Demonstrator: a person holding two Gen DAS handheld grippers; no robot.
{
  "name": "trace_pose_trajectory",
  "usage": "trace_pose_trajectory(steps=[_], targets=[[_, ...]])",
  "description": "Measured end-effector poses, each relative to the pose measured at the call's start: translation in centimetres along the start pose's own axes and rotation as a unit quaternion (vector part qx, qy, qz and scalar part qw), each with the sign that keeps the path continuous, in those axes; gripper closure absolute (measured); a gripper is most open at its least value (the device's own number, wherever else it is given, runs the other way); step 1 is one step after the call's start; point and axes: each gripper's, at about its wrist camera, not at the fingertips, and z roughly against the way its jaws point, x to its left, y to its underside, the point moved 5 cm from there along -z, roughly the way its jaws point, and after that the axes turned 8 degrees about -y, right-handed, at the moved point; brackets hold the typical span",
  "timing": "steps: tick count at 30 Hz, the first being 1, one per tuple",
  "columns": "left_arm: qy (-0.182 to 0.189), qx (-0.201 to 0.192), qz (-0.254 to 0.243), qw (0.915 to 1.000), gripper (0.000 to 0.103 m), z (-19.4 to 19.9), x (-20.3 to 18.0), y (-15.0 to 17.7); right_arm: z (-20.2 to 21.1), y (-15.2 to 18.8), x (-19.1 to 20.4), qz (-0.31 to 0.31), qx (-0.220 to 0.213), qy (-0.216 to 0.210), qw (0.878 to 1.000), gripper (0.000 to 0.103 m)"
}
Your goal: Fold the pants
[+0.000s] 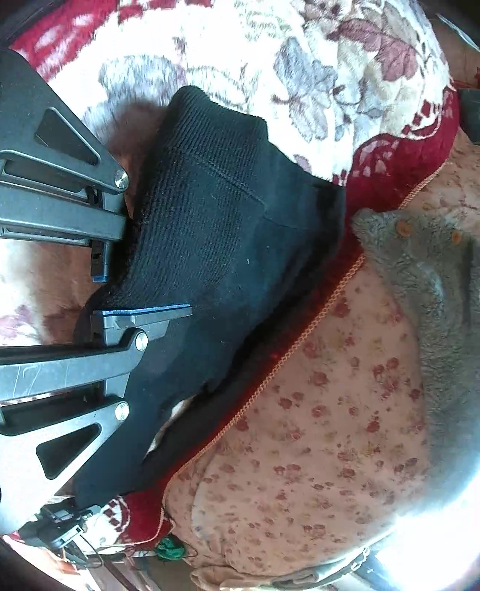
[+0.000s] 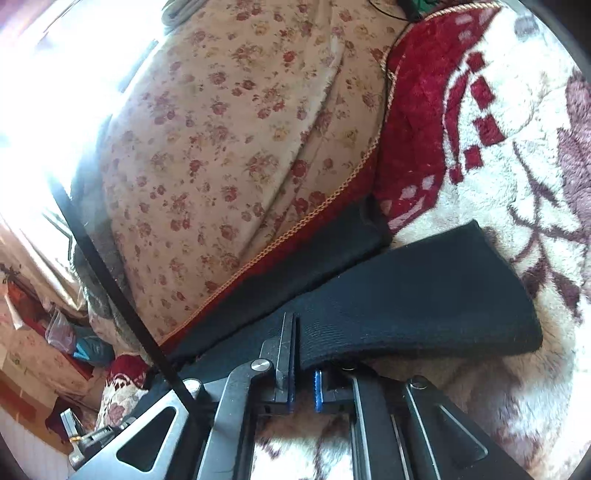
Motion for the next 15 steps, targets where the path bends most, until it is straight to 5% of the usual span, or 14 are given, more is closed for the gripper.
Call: trace_pose_trajectory(steps=[8, 15], targets=[[-0.012, 0.002, -0.036, 0.9993, 0.095, 4.1, 3.3, 2.0, 3.4, 3.4, 1.8, 0.013, 0.032, -0.016, 0.999, 0.097], [-0.024, 0.026, -0.035, 0.9987, 0.092, 3.4, 6.5, 4.8, 5.1, 7.2, 0.3, 0.004, 0.065, 0.012, 0.998, 0.096]])
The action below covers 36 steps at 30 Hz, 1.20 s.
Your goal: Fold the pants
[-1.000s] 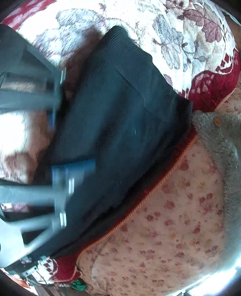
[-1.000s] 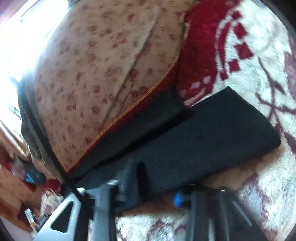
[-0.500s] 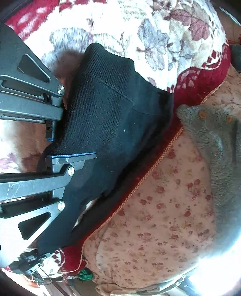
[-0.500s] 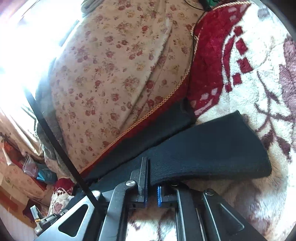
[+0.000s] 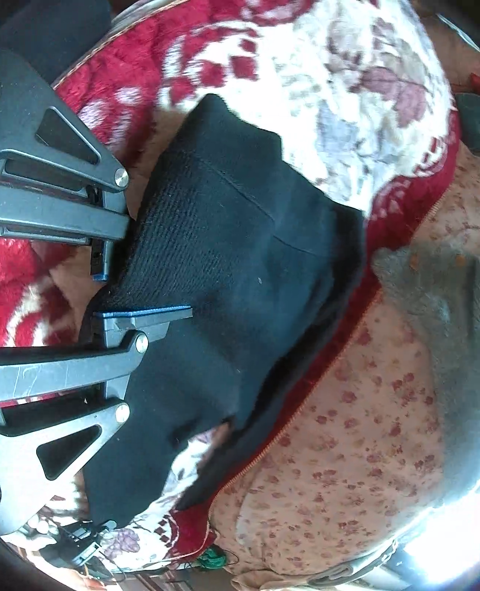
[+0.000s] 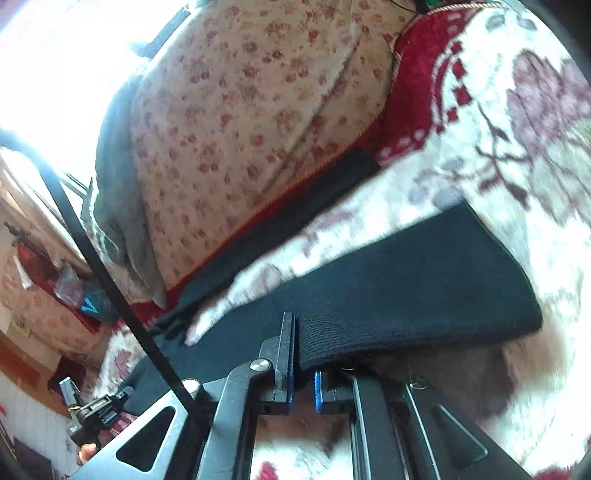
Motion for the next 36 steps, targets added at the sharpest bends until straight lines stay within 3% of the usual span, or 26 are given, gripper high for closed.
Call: trace_pose_trajectory(steps=[3, 5, 14, 19, 20, 22, 24, 31, 36], targets=[[0.002, -0.002, 0.015, 0.9999, 0.084, -0.1, 1.0, 0.6, 0.3, -0.7, -2.4, -0.049, -0.007, 0.019, 0.999, 0.087], [0.008, -0.003, 0.028, 0.9996, 0.080, 0.2, 1.7, 0.6, 1.0, -1.5, -3.6, -0.076, -0.023, 0.013, 0.997, 0.087], [-0.011, -0.009, 0.073, 0.9972, 0.079, 1.4, 5.9, 0.1, 4.9, -3.0, -5.8, -0.072, -0.063, 0.116, 0.989, 0.086], [-0.057, -0.022, 0.086, 0.9944, 0.076, 2.7, 8.0, 0.1, 6.1, -4.0, -4.2, -0.025, -0.064, 0.175, 0.982, 0.083], [-0.082, -0.034, 0.077, 0.9930, 0.076, 3.5, 8.5, 0.1, 6.6, -4.3, -3.6, -0.014, -0.071, 0.181, 0.981, 0.083], [-0.120, -0.065, 0.057, 0.9890, 0.076, 5.1, 9.2, -0.1, 7.1, -4.8, -2.6, -0.002, -0.081, 0.177, 0.981, 0.082], [-0.123, -0.084, 0.045, 0.9878, 0.076, 6.4, 9.0, -0.5, 7.0, -5.1, -1.3, 0.010, -0.080, 0.158, 0.984, 0.080], [-0.088, -0.080, 0.009, 0.9928, 0.076, 6.7, 5.4, -1.9, 2.1, -3.8, 3.1, 0.037, -0.016, 0.088, 0.995, 0.071], [-0.055, -0.044, -0.006, 0.9975, 0.076, 4.7, 1.8, -2.7, -1.8, -2.5, 5.6, 0.062, 0.032, 0.064, 0.996, 0.069]])
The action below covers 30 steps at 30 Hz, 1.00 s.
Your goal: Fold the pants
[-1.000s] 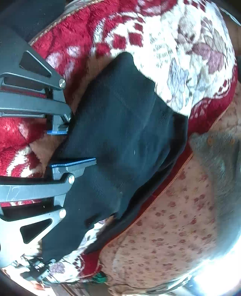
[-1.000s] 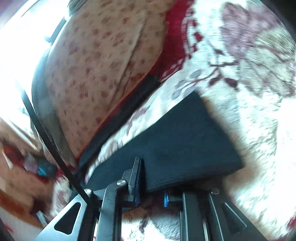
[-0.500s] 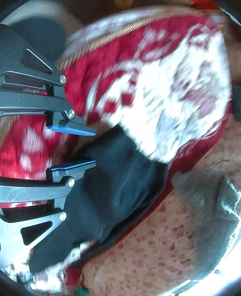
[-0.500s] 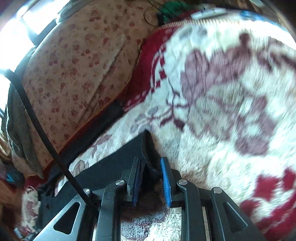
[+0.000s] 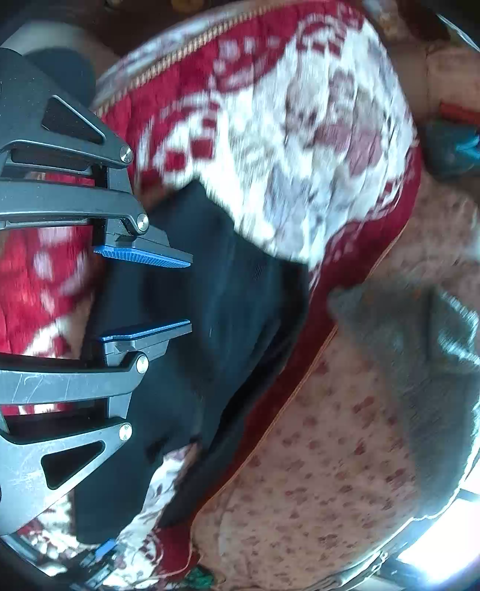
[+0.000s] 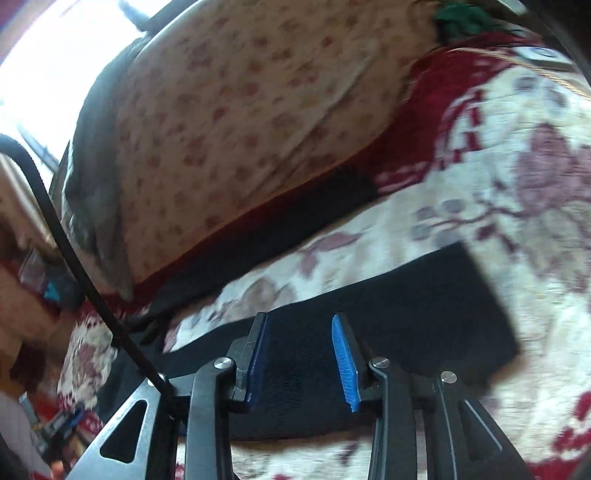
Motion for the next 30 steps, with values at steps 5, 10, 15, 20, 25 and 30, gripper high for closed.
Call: trace_pose_trajectory(steps=[5, 10, 15, 20, 25, 30], targets=[[0.044, 0.045, -0.012, 0.9979, 0.076, -2.1, -4.1, -0.3, -2.7, -0.4, 1.8, -0.003, 0.024, -0.031, 0.999, 0.064], [0.071, 0.067, -0.018, 0.9950, 0.076, -3.9, -7.7, -1.4, -4.9, -1.7, 2.0, -0.026, 0.034, -0.056, 0.998, 0.062], [0.096, 0.089, -0.015, 0.9913, 0.068, -6.0, -10.5, -2.7, -6.2, -3.6, -0.1, -0.080, 0.027, -0.068, 0.994, 0.061], [0.100, 0.096, -0.021, 0.9902, 0.061, -7.6, -12.2, -3.6, -8.0, -5.5, -2.4, -0.104, 0.027, -0.057, 0.993, 0.059], [0.100, 0.108, -0.017, 0.9890, 0.061, -9.5, -13.5, -4.7, -9.9, -6.6, -3.8, -0.113, 0.035, -0.050, 0.992, 0.055], [0.100, 0.126, -0.004, 0.9869, 0.061, -11.7, -14.6, -5.6, -11.5, -7.3, -4.5, -0.126, 0.040, -0.051, 0.990, 0.053]])
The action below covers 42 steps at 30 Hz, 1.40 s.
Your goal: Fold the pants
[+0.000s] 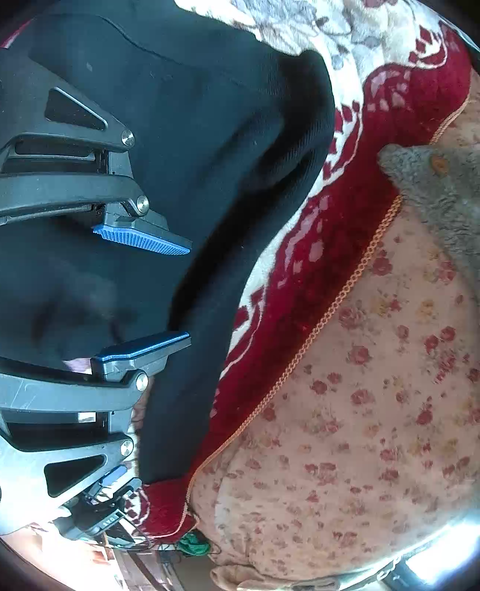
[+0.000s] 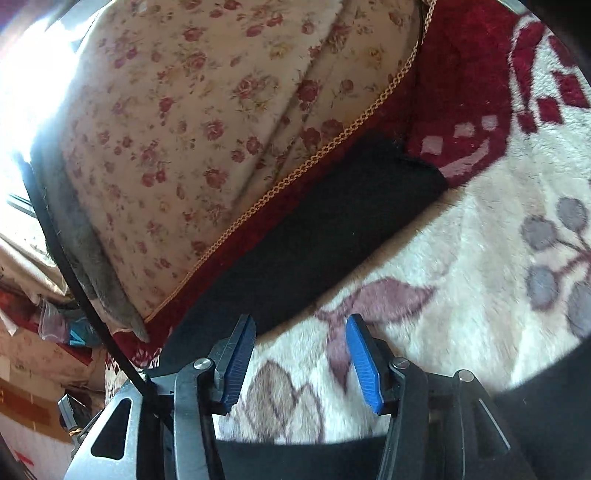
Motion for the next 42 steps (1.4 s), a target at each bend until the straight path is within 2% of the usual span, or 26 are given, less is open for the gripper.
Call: trace_pose_trajectory(steps=[4, 10, 16, 17, 19, 20, 21, 22, 26, 31, 42], targets=[[0.004, 0.022, 0.024, 0.9995, 0.061, -1.9, -0.1, -0.7, -0.9, -0.7, -0.2, -0.009, 0.001, -0.005, 1.000, 0.052], [-0.004, 0.034, 0.043, 0.9985, 0.061, -3.9, -0.5, -1.8, -2.2, -2.1, -0.5, -0.020, -0.004, -0.001, 1.000, 0.052], [-0.010, 0.030, 0.053, 0.9981, 0.061, -4.8, -0.8, -2.6, -2.7, -3.4, -1.0, -0.036, -0.017, -0.013, 0.999, 0.053], [-0.009, 0.029, 0.055, 0.9980, 0.061, -4.9, -0.8, -2.7, -2.8, -3.7, -1.0, -0.030, -0.021, -0.017, 0.999, 0.055], [0.000, 0.024, 0.065, 0.9976, 0.063, -5.1, -0.6, -2.8, -3.0, -4.0, -1.2, -0.014, -0.029, -0.012, 0.999, 0.074], [-0.002, 0.023, 0.068, 0.9974, 0.080, -5.1, -0.5, -2.9, -3.1, -4.0, -1.5, -0.016, -0.032, -0.012, 0.999, 0.079], [-0.010, 0.019, 0.070, 0.9973, 0.089, -5.1, -0.2, -3.0, -3.2, -4.0, -1.8, -0.023, -0.033, -0.022, 0.999, 0.088], [-0.008, 0.015, 0.073, 0.9972, 0.092, -5.0, 0.1, -3.1, -3.1, -4.1, -1.9, -0.026, -0.036, -0.032, 0.999, 0.093], [-0.001, -0.018, 0.054, 0.9984, 0.097, -3.4, -0.2, -3.0, -1.8, -4.1, -0.8, 0.001, -0.055, -0.052, 0.997, 0.096], [0.010, -0.050, 0.030, 0.9982, 0.098, -0.1, -1.1, -2.5, 0.0, -3.4, 1.5, 0.039, -0.060, -0.056, 0.996, 0.097], [0.052, -0.069, 0.001, 0.9963, 0.098, 6.4, -1.5, 1.7, 7.2, -1.3, 2.5, 0.043, -0.094, -0.074, 0.992, 0.097]])
